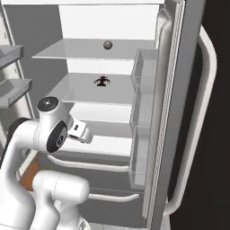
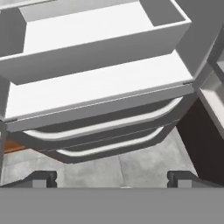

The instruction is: Pick the egg and butter from the fridge and place them by the bowl for mixing.

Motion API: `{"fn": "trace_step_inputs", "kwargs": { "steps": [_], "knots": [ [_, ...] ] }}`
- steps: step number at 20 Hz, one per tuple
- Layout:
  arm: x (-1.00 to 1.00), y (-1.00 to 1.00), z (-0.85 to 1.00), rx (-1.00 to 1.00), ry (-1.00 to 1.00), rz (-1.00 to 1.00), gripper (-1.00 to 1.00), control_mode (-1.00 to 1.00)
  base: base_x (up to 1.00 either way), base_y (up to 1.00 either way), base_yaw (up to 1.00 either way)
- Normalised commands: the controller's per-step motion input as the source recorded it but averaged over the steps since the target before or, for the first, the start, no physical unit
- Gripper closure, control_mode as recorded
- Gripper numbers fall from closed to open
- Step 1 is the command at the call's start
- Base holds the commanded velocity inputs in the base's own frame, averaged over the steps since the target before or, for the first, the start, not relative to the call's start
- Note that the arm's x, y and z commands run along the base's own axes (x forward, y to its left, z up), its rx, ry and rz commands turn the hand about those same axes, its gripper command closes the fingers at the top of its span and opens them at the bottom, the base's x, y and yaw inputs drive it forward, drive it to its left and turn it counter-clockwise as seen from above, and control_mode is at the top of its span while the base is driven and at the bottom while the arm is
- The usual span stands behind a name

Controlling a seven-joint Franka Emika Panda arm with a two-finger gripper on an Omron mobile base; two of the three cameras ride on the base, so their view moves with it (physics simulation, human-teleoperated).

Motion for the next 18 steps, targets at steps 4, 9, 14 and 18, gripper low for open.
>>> {"fn": "trace_step_inputs", "kwargs": {
  "steps": [4,9,14,18],
  "knots": [
    [0.00,0.00,0.00,0.00,0.00,0.00,-1.00,1.00,0.67,-0.26,0.02],
    [0.00,0.00,0.00,0.00,0.00,0.00,-1.00,1.00,0.49,-0.33,0.03],
    [0.00,0.00,0.00,0.00,0.00,0.00,-1.00,1.00,0.34,-0.19,0.17],
    [0.00,0.00,0.00,0.00,0.00,0.00,-1.00,1.00,0.28,-0.13,0.12]
  ]
}}
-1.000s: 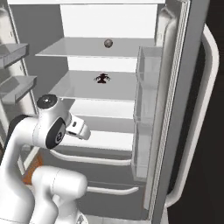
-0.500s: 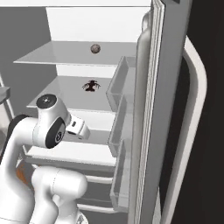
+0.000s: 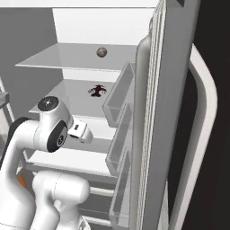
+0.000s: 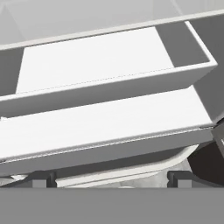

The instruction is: Pick the egg and butter from the fridge and place them by the bowl for mixing.

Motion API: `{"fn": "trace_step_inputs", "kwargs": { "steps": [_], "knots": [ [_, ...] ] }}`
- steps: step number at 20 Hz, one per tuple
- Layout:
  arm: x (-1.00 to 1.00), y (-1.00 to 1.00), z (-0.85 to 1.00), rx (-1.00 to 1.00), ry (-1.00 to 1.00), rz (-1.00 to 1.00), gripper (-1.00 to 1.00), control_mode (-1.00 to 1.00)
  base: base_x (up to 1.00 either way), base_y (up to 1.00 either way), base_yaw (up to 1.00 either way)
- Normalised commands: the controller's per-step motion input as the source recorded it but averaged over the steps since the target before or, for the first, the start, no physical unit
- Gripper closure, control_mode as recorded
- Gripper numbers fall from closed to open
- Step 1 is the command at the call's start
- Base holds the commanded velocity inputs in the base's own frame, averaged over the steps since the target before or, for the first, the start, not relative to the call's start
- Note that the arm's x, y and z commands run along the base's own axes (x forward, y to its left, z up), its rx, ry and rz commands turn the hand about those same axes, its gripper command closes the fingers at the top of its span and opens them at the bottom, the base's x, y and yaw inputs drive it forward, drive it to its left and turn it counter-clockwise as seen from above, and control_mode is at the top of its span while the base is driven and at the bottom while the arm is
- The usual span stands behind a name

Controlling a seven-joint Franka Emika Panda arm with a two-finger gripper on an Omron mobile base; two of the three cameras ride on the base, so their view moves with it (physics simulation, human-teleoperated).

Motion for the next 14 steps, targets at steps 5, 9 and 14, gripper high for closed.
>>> {"fn": "trace_step_inputs", "kwargs": {
  "steps": [5,9,14],
  "knots": [
    [0.00,0.00,0.00,0.00,0.00,0.00,-1.00,1.00,0.21,-0.01,0.11],
    [0.00,0.00,0.00,0.00,0.00,0.00,-1.00,1.00,0.00,0.00,0.00],
    [0.00,0.00,0.00,0.00,0.00,0.00,-1.00,1.00,0.00,0.00,0.00]
  ]
}}
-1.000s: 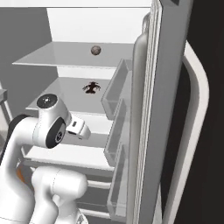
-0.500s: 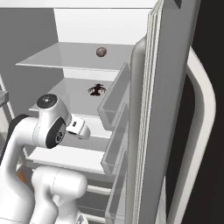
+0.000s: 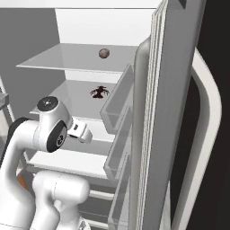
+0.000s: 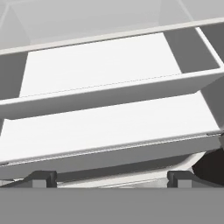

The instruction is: Pick the egg and butter from the fridge and place them by the bowl for mixing.

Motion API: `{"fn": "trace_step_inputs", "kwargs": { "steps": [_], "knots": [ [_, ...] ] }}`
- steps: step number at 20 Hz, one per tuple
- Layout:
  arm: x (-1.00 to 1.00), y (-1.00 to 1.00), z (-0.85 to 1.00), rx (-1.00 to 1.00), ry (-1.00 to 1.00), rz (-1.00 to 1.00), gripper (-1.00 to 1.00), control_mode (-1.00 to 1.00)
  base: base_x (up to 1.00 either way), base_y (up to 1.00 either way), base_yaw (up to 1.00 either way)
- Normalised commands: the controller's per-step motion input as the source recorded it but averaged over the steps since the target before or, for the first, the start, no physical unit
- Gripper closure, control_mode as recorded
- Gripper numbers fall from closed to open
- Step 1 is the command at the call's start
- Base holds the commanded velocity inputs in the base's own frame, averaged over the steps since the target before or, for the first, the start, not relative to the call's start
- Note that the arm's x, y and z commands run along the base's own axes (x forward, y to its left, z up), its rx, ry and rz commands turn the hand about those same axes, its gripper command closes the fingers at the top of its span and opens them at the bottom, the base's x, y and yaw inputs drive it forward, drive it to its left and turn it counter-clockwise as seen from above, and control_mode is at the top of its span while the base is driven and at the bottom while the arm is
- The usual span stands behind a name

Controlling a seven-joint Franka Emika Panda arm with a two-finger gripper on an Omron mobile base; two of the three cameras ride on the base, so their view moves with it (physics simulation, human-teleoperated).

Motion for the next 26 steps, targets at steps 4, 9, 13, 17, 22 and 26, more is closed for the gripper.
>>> {"fn": "trace_step_inputs", "kwargs": {
  "steps": [4,9,13,17,22,26],
  "knots": [
    [0.00,0.00,0.00,0.00,0.00,0.00,-1.00,1.00,-0.02,0.00,0.00],
    [-0.07,0.01,0.14,0.00,-0.14,0.00,-1.00,-1.00,-0.05,0.00,0.00],
    [-0.12,0.03,0.41,0.00,-0.27,0.00,-1.00,-1.00,0.00,0.00,0.00],
    [-0.07,0.07,0.56,-0.02,-0.13,0.00,-1.00,-1.00,0.00,0.00,0.00],
    [-0.05,0.01,0.62,-0.04,-0.04,0.00,-1.00,-1.00,0.00,0.00,0.00],
    [-0.17,-0.04,0.62,0.00,-0.01,0.04,-1.00,-1.00,0.00,0.00,0.00]
  ]
}}
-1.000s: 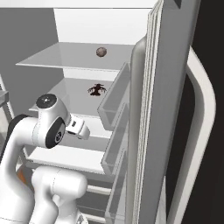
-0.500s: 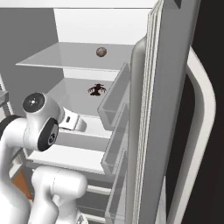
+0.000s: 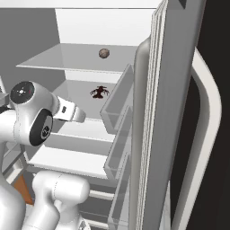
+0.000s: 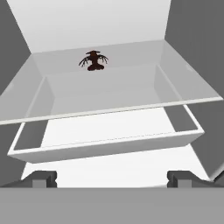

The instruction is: Pick the egg and butter from the fridge and place them by the bowl for mixing.

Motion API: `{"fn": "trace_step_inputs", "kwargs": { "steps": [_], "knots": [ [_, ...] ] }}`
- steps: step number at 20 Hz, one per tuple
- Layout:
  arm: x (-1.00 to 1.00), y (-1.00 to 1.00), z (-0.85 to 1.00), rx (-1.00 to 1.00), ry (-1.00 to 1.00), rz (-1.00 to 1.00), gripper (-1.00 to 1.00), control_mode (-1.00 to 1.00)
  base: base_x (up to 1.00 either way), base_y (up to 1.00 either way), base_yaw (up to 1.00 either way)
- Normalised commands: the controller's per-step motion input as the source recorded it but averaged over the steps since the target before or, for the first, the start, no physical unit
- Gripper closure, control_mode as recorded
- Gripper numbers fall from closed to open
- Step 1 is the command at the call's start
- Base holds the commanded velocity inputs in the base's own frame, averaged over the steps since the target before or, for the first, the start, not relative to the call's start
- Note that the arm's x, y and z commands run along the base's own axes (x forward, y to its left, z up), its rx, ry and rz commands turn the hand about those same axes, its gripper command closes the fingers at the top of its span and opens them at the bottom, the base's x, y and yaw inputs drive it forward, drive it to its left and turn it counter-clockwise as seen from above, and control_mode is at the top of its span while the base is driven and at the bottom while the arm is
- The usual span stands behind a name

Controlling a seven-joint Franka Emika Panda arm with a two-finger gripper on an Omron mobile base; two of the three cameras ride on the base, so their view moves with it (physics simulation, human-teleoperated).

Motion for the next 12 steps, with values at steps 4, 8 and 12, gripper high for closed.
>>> {"fn": "trace_step_inputs", "kwargs": {
  "steps": [4,8,12],
  "knots": [
    [-0.23,-0.02,0.62,0.00,-0.06,0.09,-1.00,-1.00,0.00,0.00,0.00],
    [-0.26,-0.01,0.56,-0.04,-0.06,0.09,-1.00,-1.00,0.00,0.00,0.00],
    [-0.22,-0.01,0.42,-0.08,-0.14,0.01,-1.00,-1.00,0.00,0.00,0.00]
  ]
}}
